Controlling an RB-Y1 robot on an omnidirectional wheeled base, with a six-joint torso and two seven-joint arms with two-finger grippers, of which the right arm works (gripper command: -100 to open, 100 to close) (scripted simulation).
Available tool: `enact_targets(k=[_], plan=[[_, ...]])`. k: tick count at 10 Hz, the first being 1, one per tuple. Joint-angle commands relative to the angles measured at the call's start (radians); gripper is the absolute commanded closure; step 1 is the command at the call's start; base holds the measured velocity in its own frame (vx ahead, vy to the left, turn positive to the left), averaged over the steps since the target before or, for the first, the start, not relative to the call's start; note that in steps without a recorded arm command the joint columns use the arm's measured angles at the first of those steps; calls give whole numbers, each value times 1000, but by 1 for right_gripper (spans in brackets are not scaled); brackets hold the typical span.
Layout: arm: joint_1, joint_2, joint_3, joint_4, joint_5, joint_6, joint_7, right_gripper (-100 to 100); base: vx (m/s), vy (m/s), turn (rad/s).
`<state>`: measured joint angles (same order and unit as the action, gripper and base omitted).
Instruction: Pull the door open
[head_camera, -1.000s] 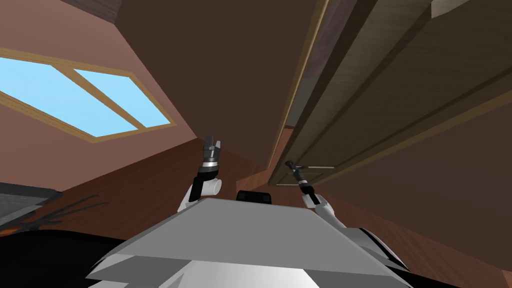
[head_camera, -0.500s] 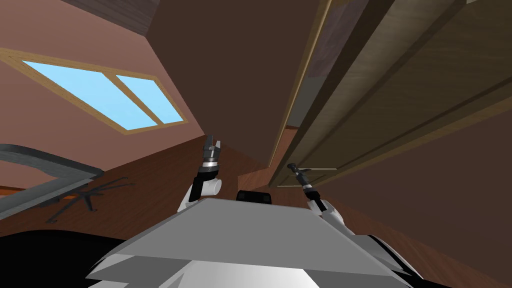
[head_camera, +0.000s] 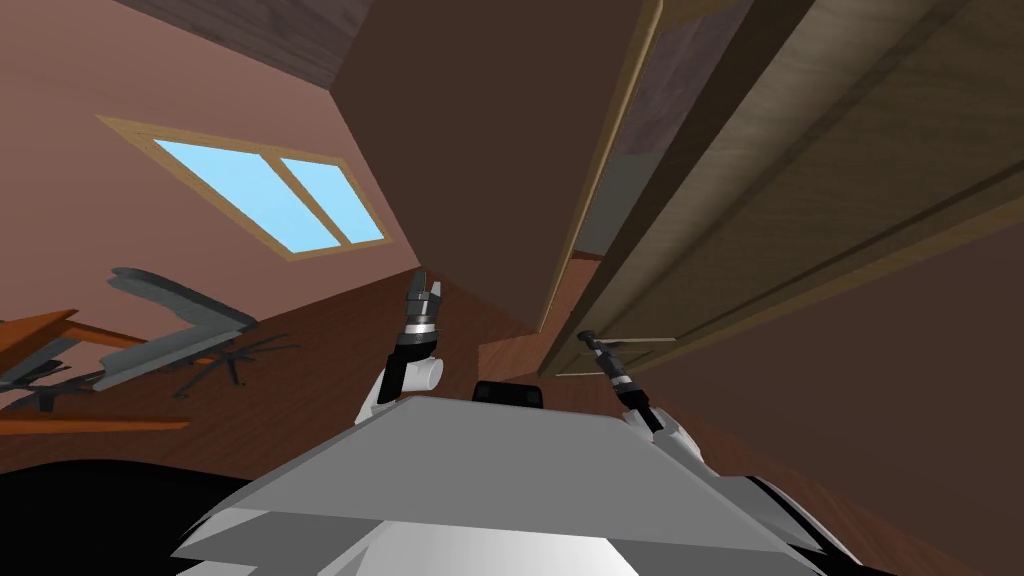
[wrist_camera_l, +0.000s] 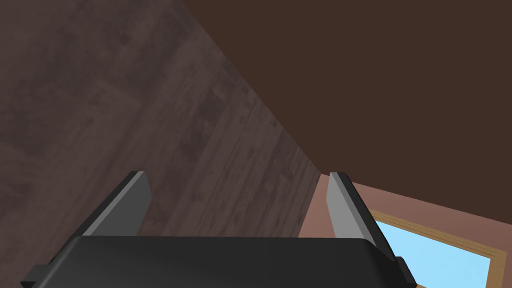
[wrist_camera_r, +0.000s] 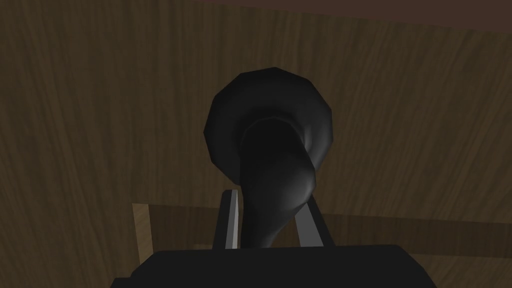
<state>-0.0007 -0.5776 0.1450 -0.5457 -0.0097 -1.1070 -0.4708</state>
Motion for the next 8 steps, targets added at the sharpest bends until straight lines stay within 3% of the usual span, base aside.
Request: enact_targets(k=[1,5,6,8], plan=[[10,-9,3,8,0,-26,-6,100,-202,-99,219],[32,-28,8,23,-2,-73,-17,100,-173,-94,139],[32,-28,8,23,-2,-73,-17,100,-93,-55,29],[46,-40,10,32,-3,-102,-24,100,-110,-49,138]])
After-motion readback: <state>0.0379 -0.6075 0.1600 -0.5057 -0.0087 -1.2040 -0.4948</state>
